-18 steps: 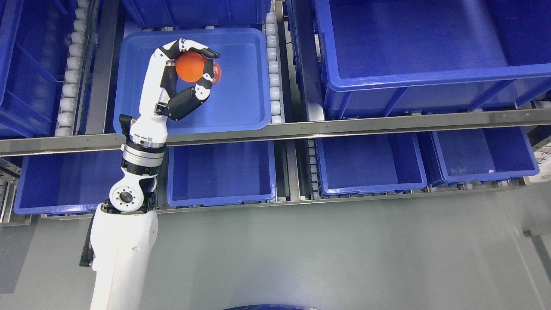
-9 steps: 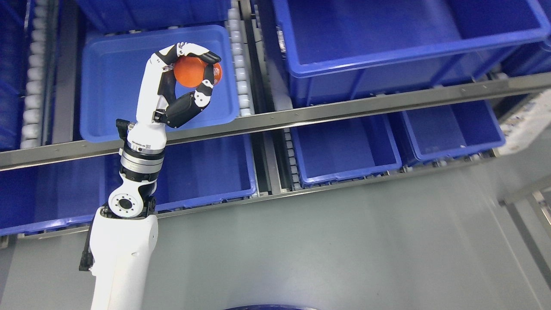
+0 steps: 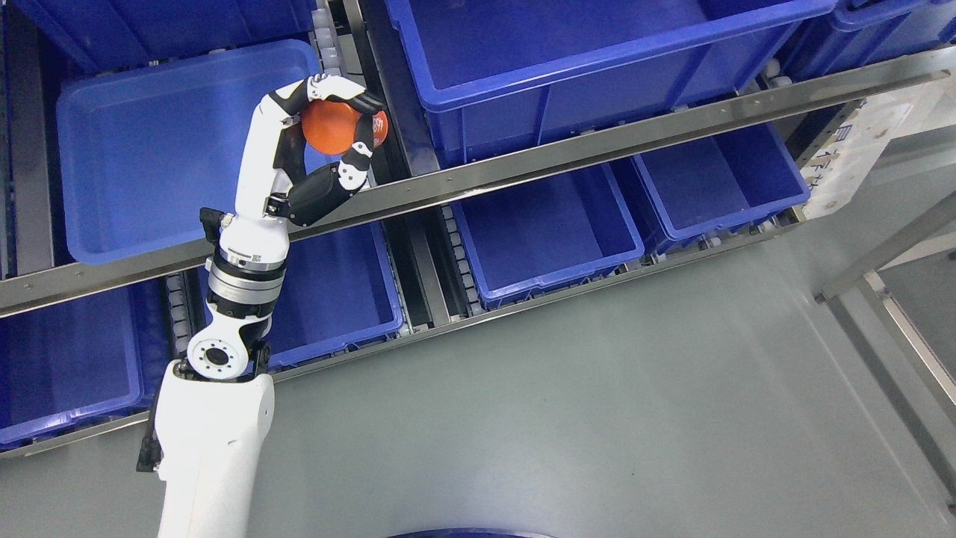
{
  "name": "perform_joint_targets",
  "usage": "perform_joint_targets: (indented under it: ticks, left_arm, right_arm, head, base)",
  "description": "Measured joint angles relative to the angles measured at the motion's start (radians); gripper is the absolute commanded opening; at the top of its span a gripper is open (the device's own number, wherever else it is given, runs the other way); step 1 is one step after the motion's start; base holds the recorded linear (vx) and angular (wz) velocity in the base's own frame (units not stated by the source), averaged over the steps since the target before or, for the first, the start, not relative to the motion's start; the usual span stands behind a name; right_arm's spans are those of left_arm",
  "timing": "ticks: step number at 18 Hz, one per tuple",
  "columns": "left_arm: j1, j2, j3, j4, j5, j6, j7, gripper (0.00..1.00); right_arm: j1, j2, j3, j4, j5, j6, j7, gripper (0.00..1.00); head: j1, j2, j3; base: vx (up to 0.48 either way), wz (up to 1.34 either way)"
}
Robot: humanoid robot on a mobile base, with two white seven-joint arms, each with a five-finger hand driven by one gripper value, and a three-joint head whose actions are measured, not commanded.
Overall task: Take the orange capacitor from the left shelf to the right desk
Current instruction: 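Hold the capacitor in the left hand while turning toward the red tray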
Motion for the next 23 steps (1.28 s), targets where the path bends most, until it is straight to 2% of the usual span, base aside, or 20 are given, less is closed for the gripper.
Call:
perform_joint_targets:
  ticks: [8,14,23]
  left_arm:
    - [0.034,0.0,-0.001,-0.006,0.0,-0.011,-0.022,0.01]
    - [0.05,-0.001,-0.006,-0.007,0.0,-0.016,-0.029,0.01]
    - [0.056,-0.001,-0.056,-0.001,0.0,0.001,-0.021,0.03]
  right_arm:
    - [0.0,0.0,0.0,0.0,0.0,0.0,0.0,1.0]
    - [0.0,0.0,0.0,0.0,0.0,0.0,0.0,1.0]
    - [0.0,0.0,0.0,0.0,0.0,0.0,0.0,1.0]
  head:
    - [0.0,0.0,0.0]
    - [0.0,0.0,0.0]
    - [0.0,0.0,0.0]
  base:
    - [-0.055,-0.37]
    - [-0.044,-0.83]
    - [0.129,-0.79]
